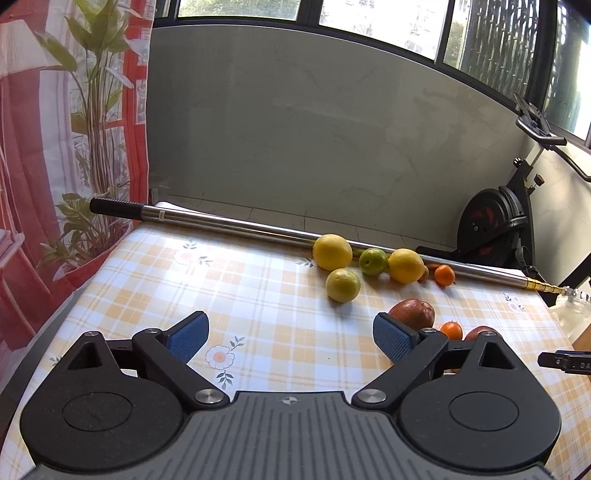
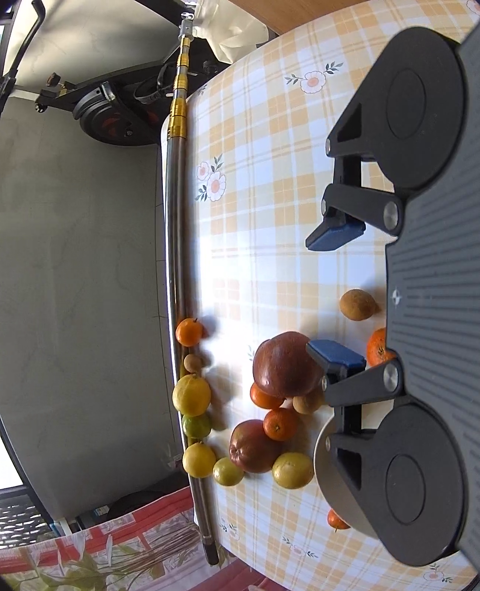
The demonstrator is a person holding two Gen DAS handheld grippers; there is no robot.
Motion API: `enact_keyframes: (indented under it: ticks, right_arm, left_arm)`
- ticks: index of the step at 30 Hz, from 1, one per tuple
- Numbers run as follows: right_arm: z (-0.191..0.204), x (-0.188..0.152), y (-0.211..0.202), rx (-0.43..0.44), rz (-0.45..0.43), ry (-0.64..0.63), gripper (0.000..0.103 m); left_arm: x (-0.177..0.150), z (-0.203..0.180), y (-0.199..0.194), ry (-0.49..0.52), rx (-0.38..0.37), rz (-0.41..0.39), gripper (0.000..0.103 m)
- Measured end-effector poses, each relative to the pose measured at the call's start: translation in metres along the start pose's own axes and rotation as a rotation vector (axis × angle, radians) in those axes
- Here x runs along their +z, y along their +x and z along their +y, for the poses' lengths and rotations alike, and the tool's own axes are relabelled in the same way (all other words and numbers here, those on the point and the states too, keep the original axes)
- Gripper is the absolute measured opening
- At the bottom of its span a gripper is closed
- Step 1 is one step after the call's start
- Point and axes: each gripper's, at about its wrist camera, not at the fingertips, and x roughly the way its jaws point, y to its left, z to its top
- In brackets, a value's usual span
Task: Organize fruits
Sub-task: 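Lower the right tool onto the small brown fruit and close on it, then grasp a mandarin orange with the left tool while the right tool holds the brown fruit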
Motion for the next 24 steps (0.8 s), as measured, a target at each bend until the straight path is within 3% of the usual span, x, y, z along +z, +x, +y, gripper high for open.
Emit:
enact_keyframes:
  ticks: [10, 24]
  right_arm:
    - [-0.007, -0.011, 0.036, 0.061, 0.094, 0.041, 0.034]
    - [-0.014, -0.016, 0.049, 0.12, 0.143, 0.091, 0.028]
  left_arm:
    - [-0.013, -0.008, 0.017, 0.029, -0.011, 0.037, 0.093]
    - [-0.018, -0.012, 0.035, 0.033, -0.028, 0.124, 0.091]
